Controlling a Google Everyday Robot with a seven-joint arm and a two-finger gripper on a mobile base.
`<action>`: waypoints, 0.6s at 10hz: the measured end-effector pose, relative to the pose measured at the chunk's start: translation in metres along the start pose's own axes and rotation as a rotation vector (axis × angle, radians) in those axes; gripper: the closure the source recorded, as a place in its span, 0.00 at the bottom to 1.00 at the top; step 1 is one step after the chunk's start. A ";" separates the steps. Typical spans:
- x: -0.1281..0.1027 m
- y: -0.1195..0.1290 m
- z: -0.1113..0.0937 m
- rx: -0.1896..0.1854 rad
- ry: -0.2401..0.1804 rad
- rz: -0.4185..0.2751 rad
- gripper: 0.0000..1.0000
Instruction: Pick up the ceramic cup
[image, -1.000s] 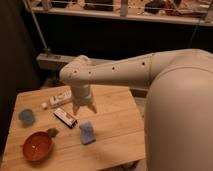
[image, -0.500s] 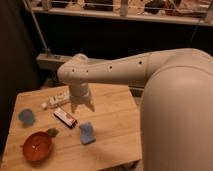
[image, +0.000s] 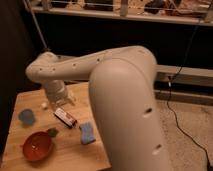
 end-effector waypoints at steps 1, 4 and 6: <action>-0.005 0.014 0.003 0.003 0.006 -0.024 0.35; -0.039 0.079 0.018 -0.010 0.007 -0.128 0.35; -0.053 0.104 0.026 -0.041 0.010 -0.160 0.35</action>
